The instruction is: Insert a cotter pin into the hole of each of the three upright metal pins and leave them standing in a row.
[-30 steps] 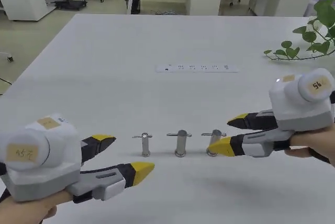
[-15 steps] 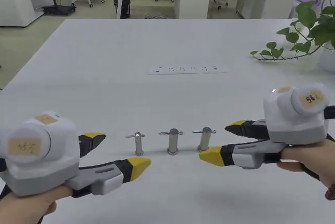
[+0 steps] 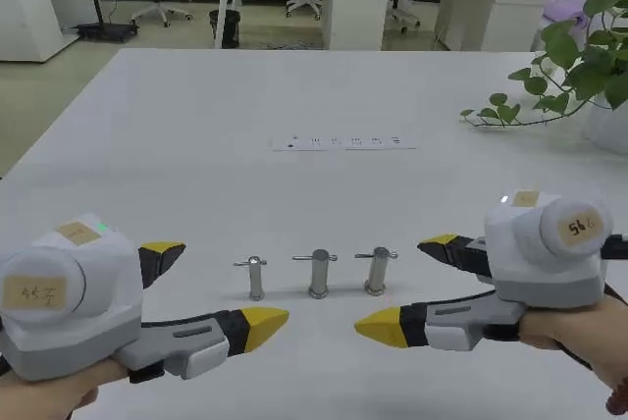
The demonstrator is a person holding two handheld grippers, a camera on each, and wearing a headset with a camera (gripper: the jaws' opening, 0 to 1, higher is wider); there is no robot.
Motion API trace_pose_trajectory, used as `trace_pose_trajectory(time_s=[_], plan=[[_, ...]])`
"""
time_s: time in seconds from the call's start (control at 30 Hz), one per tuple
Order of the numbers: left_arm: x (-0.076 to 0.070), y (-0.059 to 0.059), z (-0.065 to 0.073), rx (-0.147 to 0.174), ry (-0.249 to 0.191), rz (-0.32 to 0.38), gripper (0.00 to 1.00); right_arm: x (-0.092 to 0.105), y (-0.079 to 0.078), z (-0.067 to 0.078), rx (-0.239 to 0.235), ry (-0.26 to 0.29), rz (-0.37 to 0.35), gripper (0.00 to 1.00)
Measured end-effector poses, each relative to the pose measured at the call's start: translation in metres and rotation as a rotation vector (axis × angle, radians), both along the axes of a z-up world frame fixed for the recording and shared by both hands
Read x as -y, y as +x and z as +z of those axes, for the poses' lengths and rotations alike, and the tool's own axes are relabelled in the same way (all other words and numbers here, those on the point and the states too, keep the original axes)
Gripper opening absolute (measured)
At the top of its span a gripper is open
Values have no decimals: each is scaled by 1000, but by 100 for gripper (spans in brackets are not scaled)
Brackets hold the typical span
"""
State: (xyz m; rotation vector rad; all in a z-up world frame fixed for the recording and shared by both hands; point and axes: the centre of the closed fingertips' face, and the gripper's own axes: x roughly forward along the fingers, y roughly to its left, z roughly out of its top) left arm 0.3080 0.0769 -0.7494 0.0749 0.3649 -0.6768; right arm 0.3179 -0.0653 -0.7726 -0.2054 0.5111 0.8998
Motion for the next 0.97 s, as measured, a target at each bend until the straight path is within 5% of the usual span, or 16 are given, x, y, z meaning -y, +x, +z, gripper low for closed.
trace_pose_trajectory(time_s=[0.27, 0.4, 0.97], plan=[[-1, -1, -3, 2, 3, 8, 94, -4, -3, 1, 4, 41, -22, 100], [-4, -2, 0, 28, 4, 14, 94, -4, -9, -2, -6, 53, -29, 100], [-6, -5, -6, 8, 4, 13, 99, -5, -16, -3, -6, 75, -40, 100]])
